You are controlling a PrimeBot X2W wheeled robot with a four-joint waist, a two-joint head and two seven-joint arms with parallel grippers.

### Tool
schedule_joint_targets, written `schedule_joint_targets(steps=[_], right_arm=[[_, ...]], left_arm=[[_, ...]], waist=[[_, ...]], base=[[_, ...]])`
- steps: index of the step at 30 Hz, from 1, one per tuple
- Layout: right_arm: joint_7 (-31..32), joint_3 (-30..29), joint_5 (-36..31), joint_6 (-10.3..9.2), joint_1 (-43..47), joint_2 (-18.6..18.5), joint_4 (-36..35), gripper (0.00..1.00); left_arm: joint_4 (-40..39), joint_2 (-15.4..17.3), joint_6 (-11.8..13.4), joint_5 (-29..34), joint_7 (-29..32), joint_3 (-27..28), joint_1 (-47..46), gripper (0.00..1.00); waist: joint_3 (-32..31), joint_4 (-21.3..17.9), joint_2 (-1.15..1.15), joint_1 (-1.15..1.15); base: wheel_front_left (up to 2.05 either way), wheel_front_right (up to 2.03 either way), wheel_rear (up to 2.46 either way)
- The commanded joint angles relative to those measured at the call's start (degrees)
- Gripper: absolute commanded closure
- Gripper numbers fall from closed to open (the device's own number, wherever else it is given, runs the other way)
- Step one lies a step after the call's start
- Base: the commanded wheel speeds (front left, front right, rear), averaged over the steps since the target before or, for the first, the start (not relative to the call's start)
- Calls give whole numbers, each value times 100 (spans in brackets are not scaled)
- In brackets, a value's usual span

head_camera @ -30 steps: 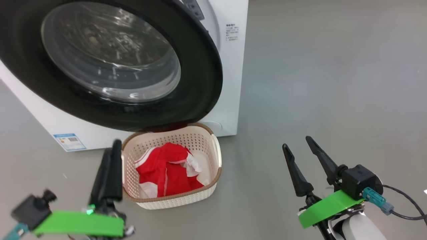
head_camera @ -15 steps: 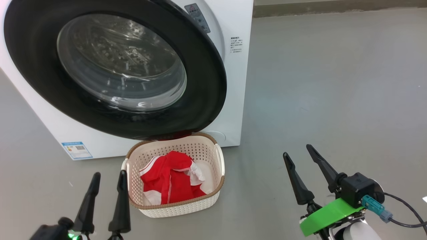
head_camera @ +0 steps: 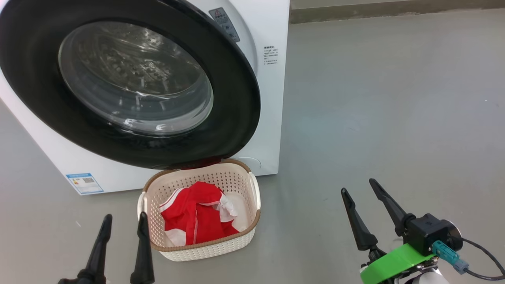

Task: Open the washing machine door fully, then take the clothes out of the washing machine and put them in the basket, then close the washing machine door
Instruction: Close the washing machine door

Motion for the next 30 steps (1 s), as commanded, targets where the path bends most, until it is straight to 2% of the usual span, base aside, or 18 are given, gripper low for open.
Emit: schedule_joint_targets(steps=[1, 15, 24, 26, 27, 28, 29, 30], right_arm=[[-37, 79, -17, 34, -74, 7, -178, 0], [-37, 66, 74, 34, -31, 7, -188, 0], [-37, 89, 190, 34, -75, 7, -81, 0], [-37, 86, 181, 34, -131, 7, -15, 31], [-37, 85, 177, 34, -164, 7, 19, 54], [-37, 94, 157, 34, -202, 7, 60, 67], [-37, 98, 143, 34, -246, 7, 92, 88], [-37, 108, 133, 34, -298, 7, 118, 100]], left_arm=[[-111, -17, -29, 120, -68, 250, -78, 0], [-40, -218, -194, 359, -68, 410, 2, 0], [-50, -318, -282, 434, -69, 396, 20, 0], [-48, -336, -306, 455, -69, 363, -4, 0], [-47, -344, -316, 468, -69, 348, -17, 0], [-47, -352, -326, 484, -69, 332, -27, 0], [-47, -360, -336, 501, -69, 316, -35, 0], [-47, -370, -346, 518, -69, 298, -47, 0]], waist=[[-2, -14, 0, 0], [-31, -52, 0, 0], [16, 52, 0, 0], [36, 111, 0, 0], [49, 143, 0, 0], [68, 173, 0, 0], [93, 203, 0, 0], [122, 236, 0, 0]], base=[[0, 0, 0], [0, 0, 0], [0, 0, 0], [0, 0, 0], [0, 0, 0], [0, 0, 0], [0, 0, 0], [0, 0, 0]])
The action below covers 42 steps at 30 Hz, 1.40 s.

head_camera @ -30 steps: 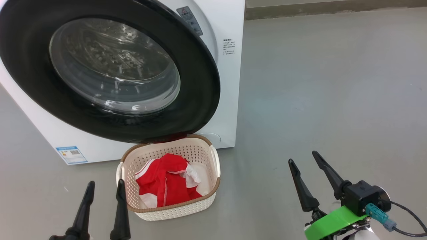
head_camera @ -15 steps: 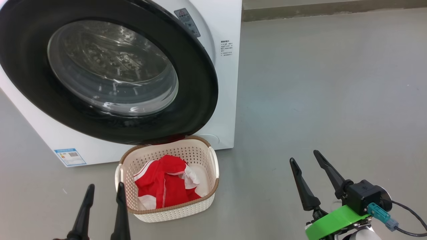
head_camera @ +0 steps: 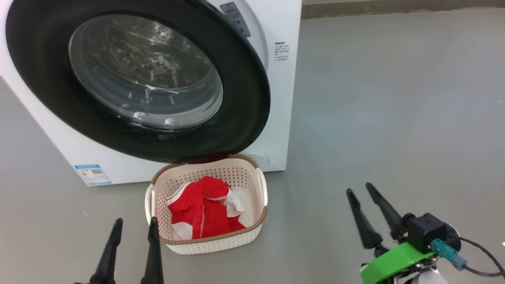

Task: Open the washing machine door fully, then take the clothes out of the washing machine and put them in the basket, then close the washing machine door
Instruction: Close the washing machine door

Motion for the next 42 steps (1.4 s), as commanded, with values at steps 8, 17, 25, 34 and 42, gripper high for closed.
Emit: schedule_joint_targets(steps=[8, 17, 25, 34, 42], right_arm=[[-37, 229, -87, 34, -863, 6, 68, 100], [-37, 409, -187, 34, -1743, 6, 453, 100], [-37, 482, -260, 34, -2578, 6, 942, 100], [-37, 398, -345, 34, -3397, -45, 1539, 100], [-37, 213, -445, 34, -4064, -332, 2081, 100]], left_arm=[[-180, -67, -81, 122, -69, 45, -344, 0], [-232, -132, -138, 125, -69, -99, -585, 0], [-248, -169, -166, 98, -69, -286, -777, 0], [-184, -184, -191, 38, -69, -422, -937, 0], [-111, -187, -145, -96, -69, -614, -1093, 0]], waist=[[380, 344, 0, 0], [762, 698, 0, 0], [1090, 1082, 0, 0], [1352, 1520, 0, 0], [1550, 1908, 0, 0]], base=[[0, 0, 0], [0, 0, 0], [0, 0, 0], [0, 0, 0], [0, 0, 0]])
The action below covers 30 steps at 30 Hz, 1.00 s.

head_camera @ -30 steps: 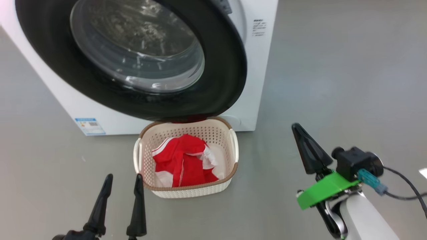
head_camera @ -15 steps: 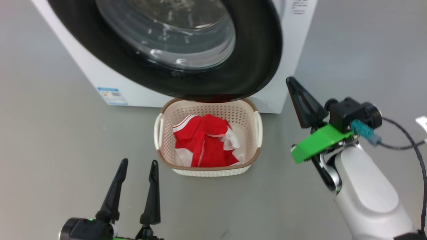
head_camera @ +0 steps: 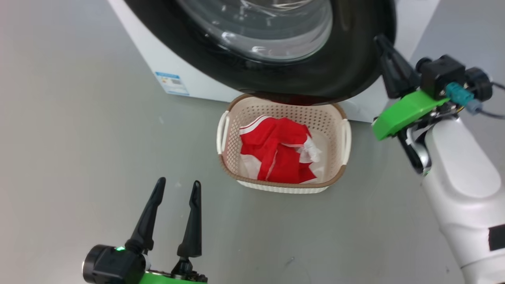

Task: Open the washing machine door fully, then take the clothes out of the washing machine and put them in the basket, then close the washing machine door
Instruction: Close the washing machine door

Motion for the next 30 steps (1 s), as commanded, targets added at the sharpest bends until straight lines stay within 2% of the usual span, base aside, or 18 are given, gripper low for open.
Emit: schedule_joint_targets(steps=[1, 8, 21, 30], right_arm=[[-36, 34, -44, 34, -170, 63, -91, 100], [-36, -84, -130, 34, -720, -85, 353, 100], [-36, -2, -243, 34, -1801, -423, 1146, 100], [-36, 7, -470, 34, -2409, -489, 1628, 100]], left_arm=[[-121, 14, 44, -28, -52, 139, -132, 0], [-113, 13, 74, -89, -52, 91, -199, 0], [-145, 13, 71, -188, -52, -60, -430, 0], [-122, 13, 71, -194, -52, -179, -637, 0]], waist=[[140, 186, 0, 0], [257, 406, 0, 0], [684, 448, 0, 0], [955, 484, 0, 0]], base=[[0, 0, 0], [0, 0, 0], [0, 0, 0], [0, 0, 0]])
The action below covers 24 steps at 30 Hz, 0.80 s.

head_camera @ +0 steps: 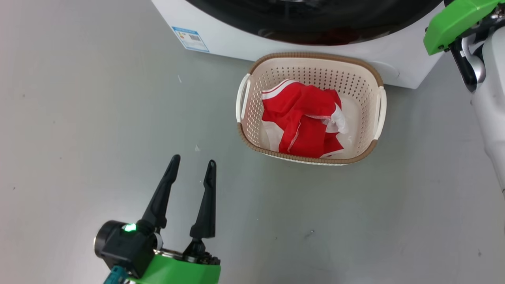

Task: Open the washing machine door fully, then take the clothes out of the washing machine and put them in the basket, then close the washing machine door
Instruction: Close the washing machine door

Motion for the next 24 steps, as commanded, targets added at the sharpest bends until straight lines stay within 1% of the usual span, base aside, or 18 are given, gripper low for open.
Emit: schedule_joint_targets(steps=[1, 5, 10, 18, 19, 21, 23, 24], right_arm=[[-29, 2, -84, -26, -198, 53, -83, 100], [-29, -113, -180, -26, -298, 110, -79, 100], [-29, -150, -179, -26, -158, 276, -143, 100], [-29, 74, 216, -26, 314, 638, -501, 100], [-29, 107, 289, -26, 397, 670, -579, 98], [-29, 208, 386, -26, 596, 722, -747, 67], [-29, 333, 456, -26, 816, 759, -915, 47], [-29, 394, 485, -26, 928, 774, -998, 20]], left_arm=[[-125, 37, 27, -44, -51, 142, -108, 0], [-88, 37, 40, -56, -51, 106, -168, 0], [-24, 37, 26, 5, -51, 125, -202, 0], [-44, 37, 50, -80, -51, 292, -208, 0], [-48, 37, 64, -100, -51, 333, -203, 0], [-59, 37, 84, -131, -51, 406, -196, 0], [-51, 37, 61, -130, -51, 450, -191, 0], [-52, 37, 48, -138, -51, 478, -187, 0]], waist=[[65, 17, 0, 0], [85, 16, 0, 0], [19, -56, 0, 0], [-218, -378, 0, 0], [-256, -425, 0, 0], [-338, -517, 0, 0], [-425, -614, 0, 0], [-471, -668, 0, 0]], base=[[0, 0, 0], [0, 0, 0], [0, 0, 0], [0, 0, 0], [0, 0, 0], [0, 0, 0], [0, 0, 0], [0, 0, 0]])
